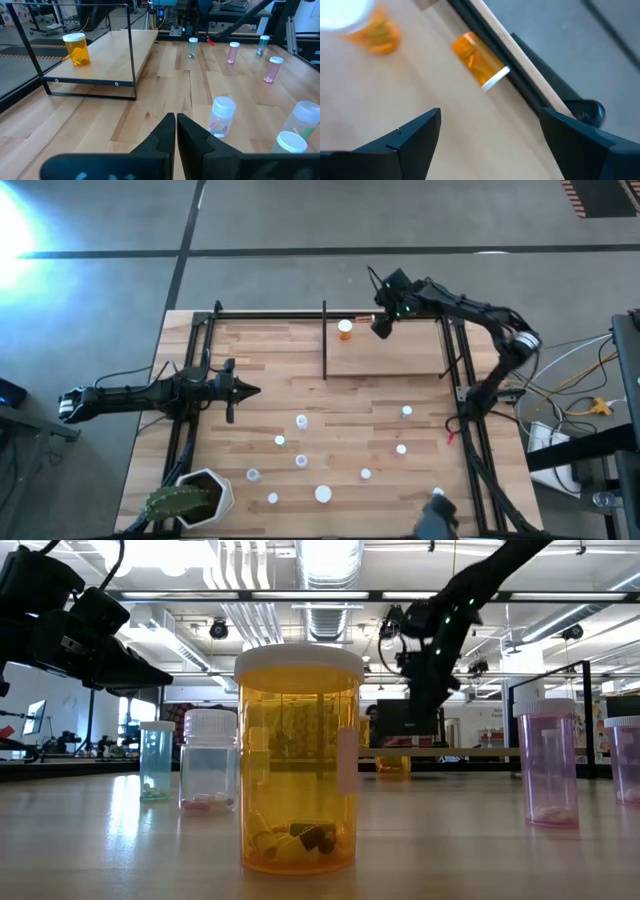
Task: Pick and place medicine bottles onto shelf by color
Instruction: Put the top blue pill bottle on the shelf
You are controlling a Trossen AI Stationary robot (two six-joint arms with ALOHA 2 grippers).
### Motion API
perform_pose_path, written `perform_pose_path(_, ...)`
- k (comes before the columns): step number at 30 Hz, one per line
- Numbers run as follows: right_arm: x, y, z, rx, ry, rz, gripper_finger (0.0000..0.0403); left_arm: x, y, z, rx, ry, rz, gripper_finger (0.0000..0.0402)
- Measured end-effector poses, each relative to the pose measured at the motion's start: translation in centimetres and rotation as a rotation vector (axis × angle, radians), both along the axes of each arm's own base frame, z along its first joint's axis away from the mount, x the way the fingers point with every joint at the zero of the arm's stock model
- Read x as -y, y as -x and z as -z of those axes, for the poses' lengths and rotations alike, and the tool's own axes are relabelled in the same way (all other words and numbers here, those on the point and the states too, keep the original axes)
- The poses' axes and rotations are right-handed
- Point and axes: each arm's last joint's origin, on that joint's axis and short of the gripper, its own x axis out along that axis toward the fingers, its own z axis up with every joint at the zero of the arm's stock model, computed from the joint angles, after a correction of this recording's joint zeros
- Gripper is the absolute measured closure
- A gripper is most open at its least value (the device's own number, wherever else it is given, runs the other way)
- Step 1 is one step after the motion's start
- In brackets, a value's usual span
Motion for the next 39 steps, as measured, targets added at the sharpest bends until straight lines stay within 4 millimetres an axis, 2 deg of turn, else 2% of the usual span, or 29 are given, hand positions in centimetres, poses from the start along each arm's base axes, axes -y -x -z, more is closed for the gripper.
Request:
perform_pose_path(9, -9.8, 2.5, -1.0, 0.093, 0.058, -0.035, 0.0076, 0.0, 0.0, 0.0, 0.0, 0.0, 0.0, 0.0402)
perform_pose_path(17, -16.2, 5.1, -1.4, 0.178, 0.011, -0.08, 0.0076, 0.0, 0.0, 0.0, 0.0, 0.0, 0.0, 0.0402)
perform_pose_path(23, -19.4, 6.2, -1.1, 0.1, -0.082, -0.14, 0.0076, 0.0, 0.0, 0.0, 0.0, 0.0, 0.0, 0.0402)
perform_pose_path(30, -22.4, 5.8, 0.2, -0.003, -0.193, -0.26, 0.0076, 0.0, 0.0, 0.0, 0.0, 0.0, 0.0, 0.0402)
perform_pose_path(39, -24.8, 5.1, 2.1, -0.157, -0.147, -0.285, 0.0076, 0.0, 0.0, 0.0, 0.0, 0.0, 0.0, 0.0402)
